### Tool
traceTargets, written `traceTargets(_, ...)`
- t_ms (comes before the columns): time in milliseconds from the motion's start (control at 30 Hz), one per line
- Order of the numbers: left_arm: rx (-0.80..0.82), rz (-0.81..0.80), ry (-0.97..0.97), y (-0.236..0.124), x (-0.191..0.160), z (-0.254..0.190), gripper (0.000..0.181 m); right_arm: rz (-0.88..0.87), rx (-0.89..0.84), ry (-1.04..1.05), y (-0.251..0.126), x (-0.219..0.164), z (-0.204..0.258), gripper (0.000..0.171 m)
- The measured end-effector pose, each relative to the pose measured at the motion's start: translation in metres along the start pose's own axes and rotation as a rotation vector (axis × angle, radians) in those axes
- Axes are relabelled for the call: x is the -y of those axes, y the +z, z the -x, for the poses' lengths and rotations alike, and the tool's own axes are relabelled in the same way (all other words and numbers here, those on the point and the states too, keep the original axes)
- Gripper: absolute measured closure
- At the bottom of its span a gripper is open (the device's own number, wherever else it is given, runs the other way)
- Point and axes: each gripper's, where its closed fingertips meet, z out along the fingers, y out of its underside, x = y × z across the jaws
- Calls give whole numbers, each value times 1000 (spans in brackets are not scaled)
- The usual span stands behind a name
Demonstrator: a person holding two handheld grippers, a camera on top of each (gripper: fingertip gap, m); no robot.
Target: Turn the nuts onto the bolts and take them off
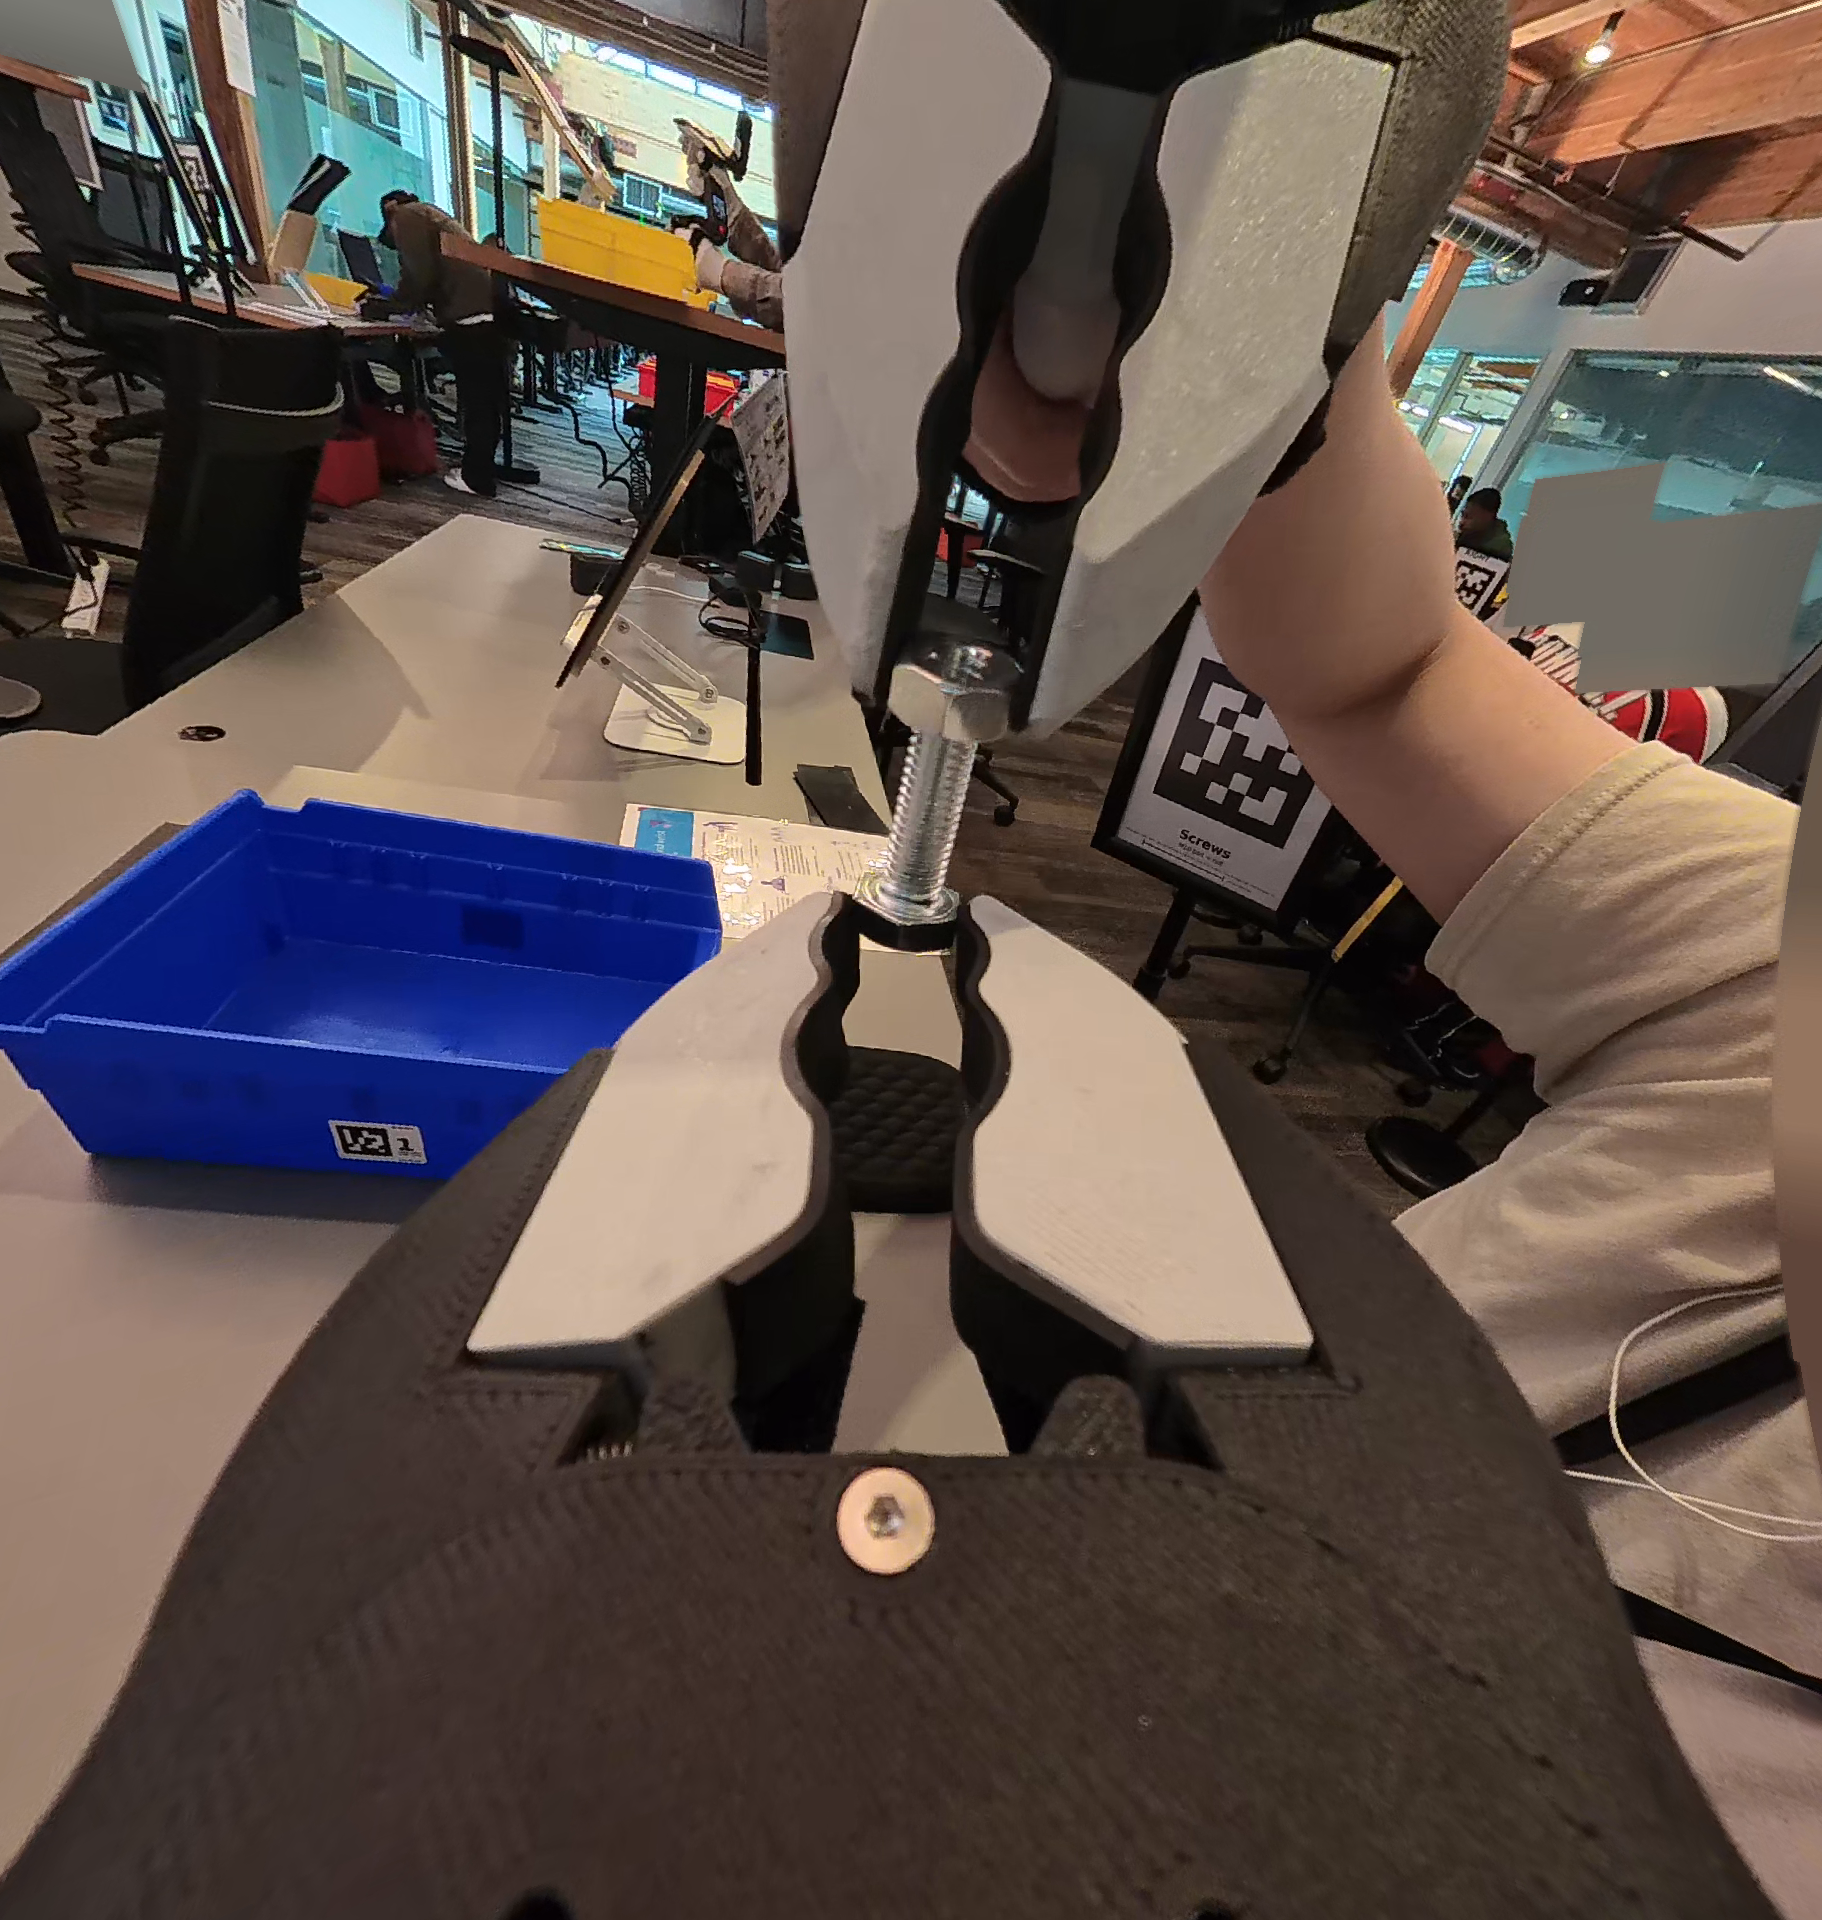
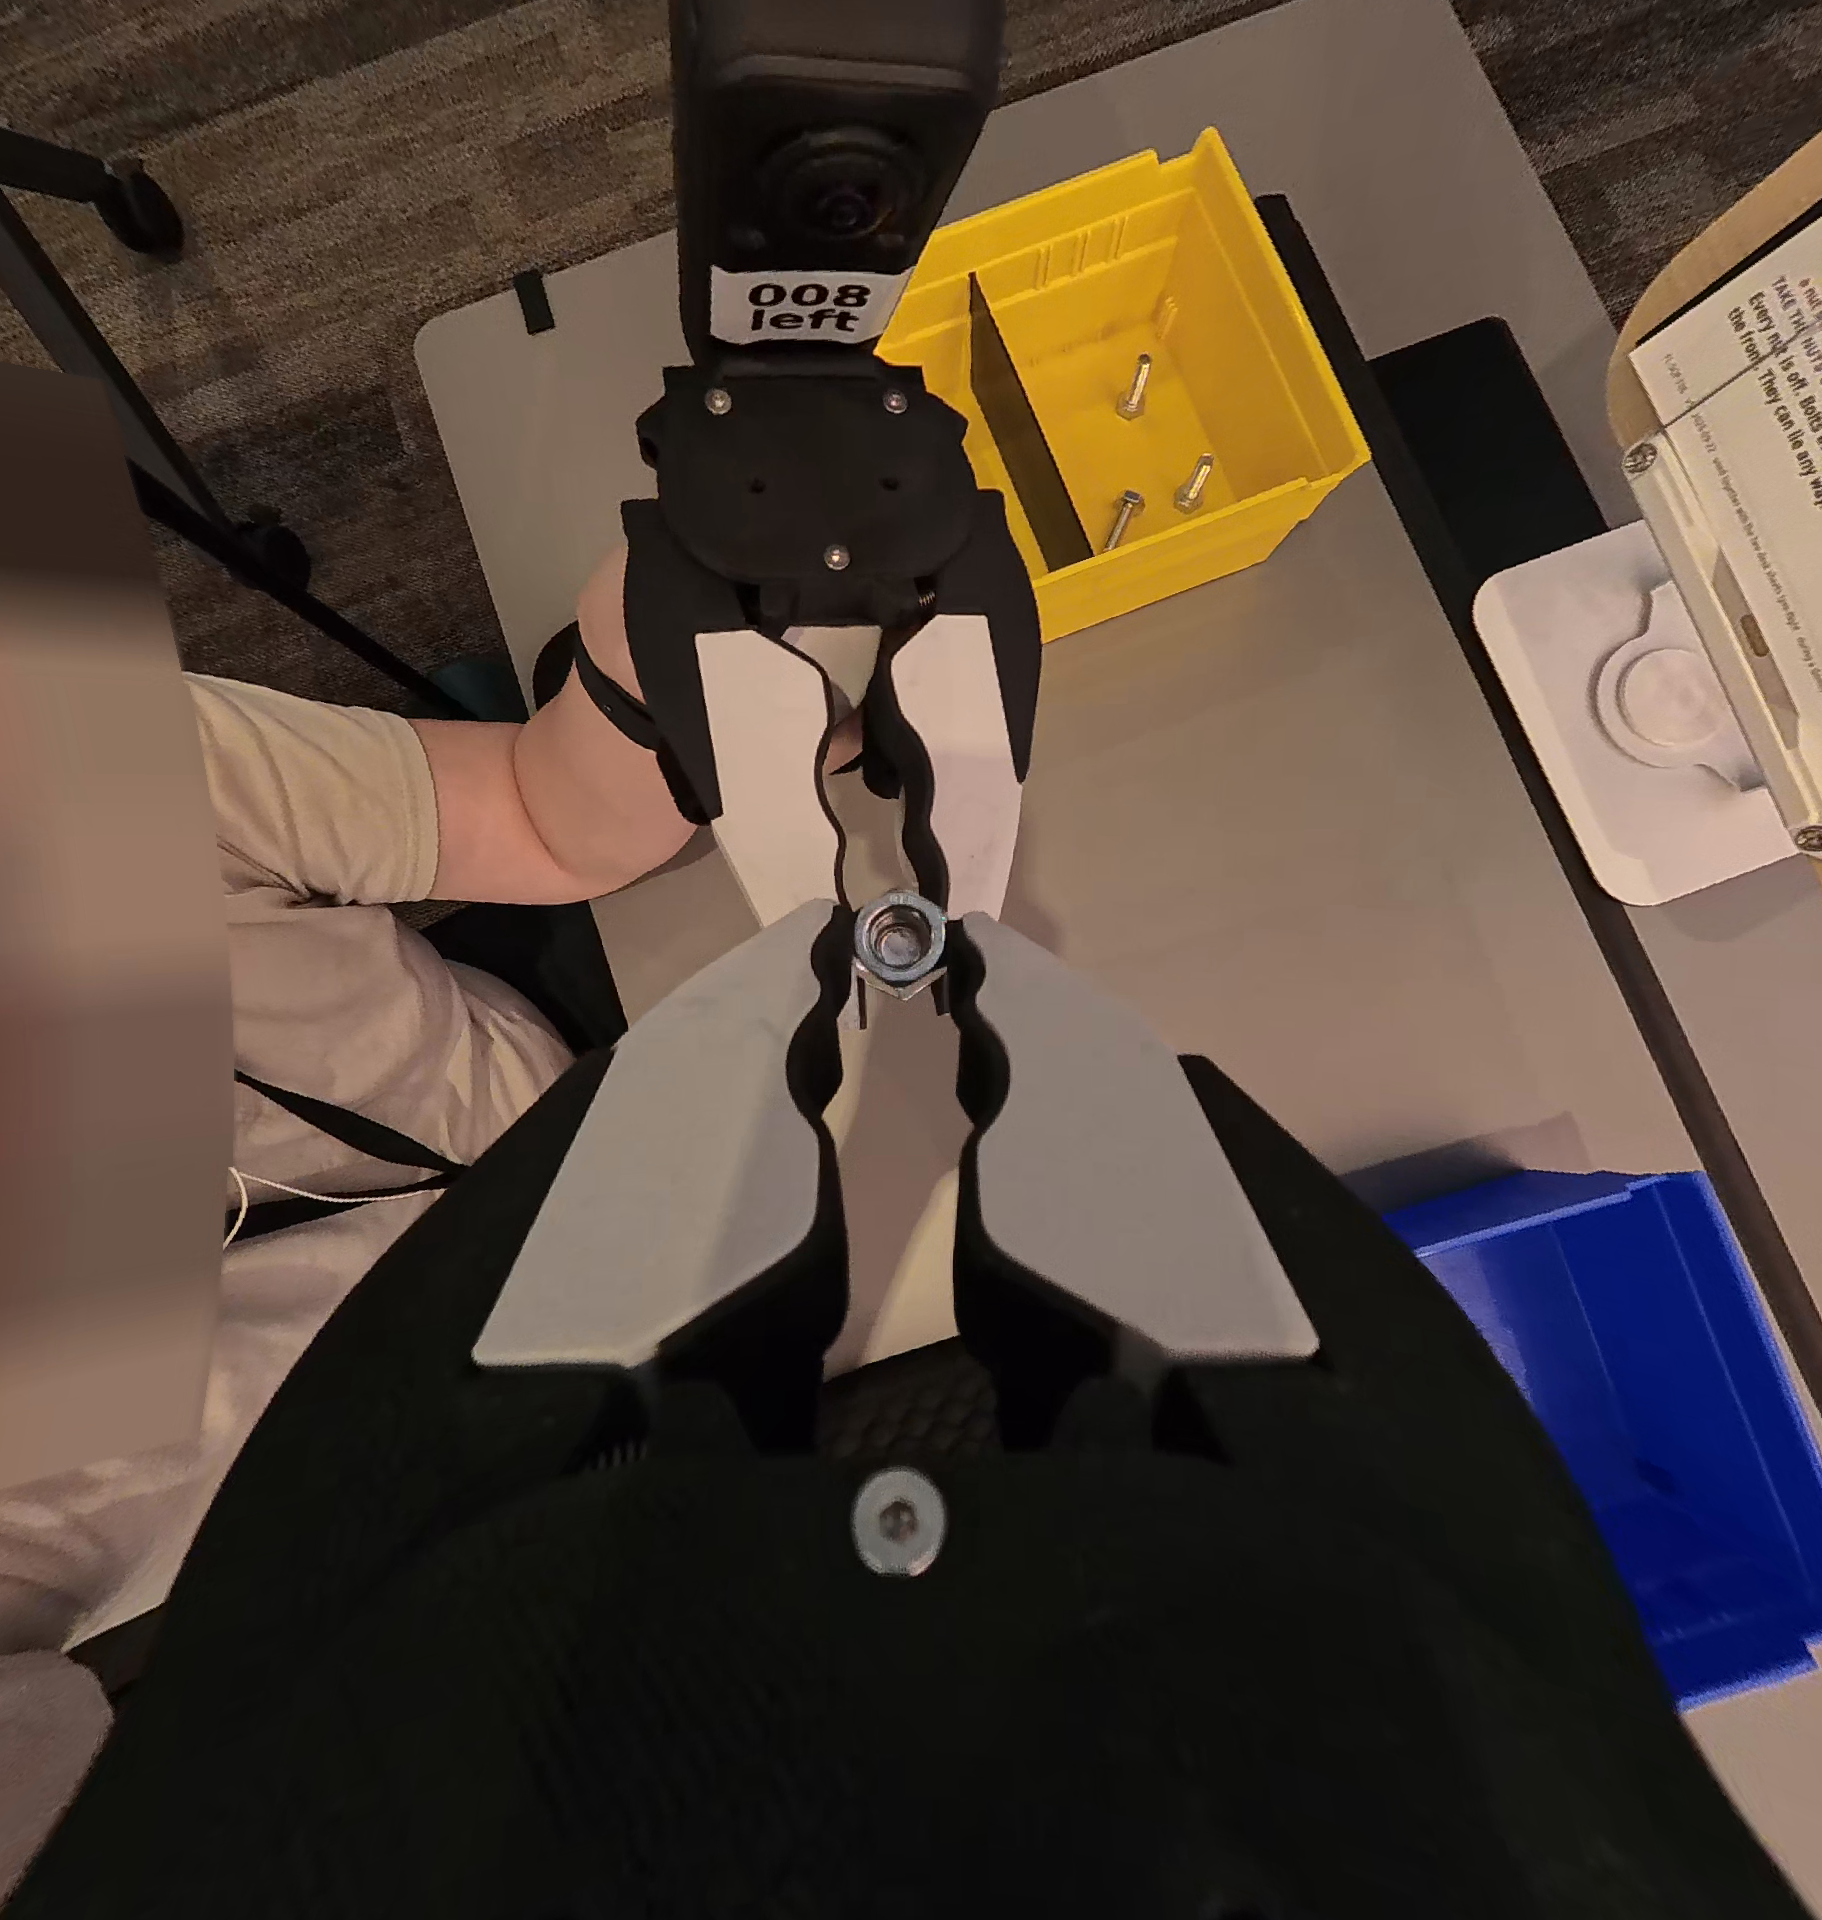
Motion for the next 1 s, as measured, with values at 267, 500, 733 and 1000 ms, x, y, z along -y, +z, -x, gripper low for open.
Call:
traceTargets(267, -26, -23, 0, -2, 4, -4, 164, -45, 28, 12, -2, 4, 4, 153)
traceTargets(500, -11, -50, 9, -4, 9, -4, 163, -113, 46, 32, -4, 9, 4, 153)
traceTargets(733, -6, -74, 9, -6, 13, -5, 164, -146, 22, 14, -5, 12, 5, 153)
traceTargets(1000, -2, -56, 15, -6, 10, -5, 164, -111, -8, -23, -3, 10, 5, 153)
